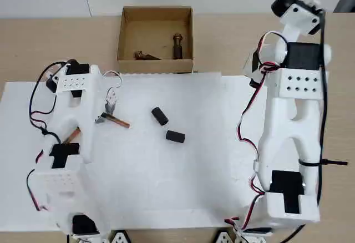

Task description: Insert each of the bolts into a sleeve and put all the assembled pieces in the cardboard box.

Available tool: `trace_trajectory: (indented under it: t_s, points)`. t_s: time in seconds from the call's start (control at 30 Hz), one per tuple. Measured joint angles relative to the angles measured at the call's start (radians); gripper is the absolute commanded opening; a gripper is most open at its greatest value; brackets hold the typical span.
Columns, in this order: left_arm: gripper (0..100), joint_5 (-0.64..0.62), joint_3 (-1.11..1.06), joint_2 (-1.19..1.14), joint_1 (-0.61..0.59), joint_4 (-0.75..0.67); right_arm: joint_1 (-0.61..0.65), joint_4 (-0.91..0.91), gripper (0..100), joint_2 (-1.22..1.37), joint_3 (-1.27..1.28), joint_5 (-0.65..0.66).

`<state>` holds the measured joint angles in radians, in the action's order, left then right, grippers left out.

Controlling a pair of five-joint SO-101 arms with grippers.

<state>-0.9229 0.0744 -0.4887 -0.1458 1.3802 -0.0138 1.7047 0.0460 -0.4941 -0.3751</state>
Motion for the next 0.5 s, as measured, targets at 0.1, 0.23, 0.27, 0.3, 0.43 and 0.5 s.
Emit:
trace_trajectory:
  t_s: [0.1, 0.23, 0.27, 0.3, 0.43, 0.5]
  points:
    - [0, 0.0, 0.003, -0.011, 0.002, -0.011, 0.0, 0.0, 0.3, 0.0, 0.0, 0.0]
    - [0, 0.0, 0.005, -0.014, 0.002, -0.011, 0.0, 0.0, 0.3, -0.051, 0.0, 0.0]
    - [0, 0.0, 0.006, -0.009, 0.002, -0.011, 0.0, 0.0, 0.3, -0.074, 0.0, 0.0]
    - [0, 0.0, 0.002, 0.0, 0.002, -0.011, 0.0, 0.0, 0.3, -0.094, 0.0, 0.0]
    - [0, 0.025, 0.018, 0.052, 0.015, 0.021, 0.02, 0.002, 0.3, -0.186, 0.0, 0.003]
    - [0, 0.044, 0.041, 0.104, 0.04, 0.049, 0.037, 0.002, 0.3, -0.236, 0.0, 0.029]
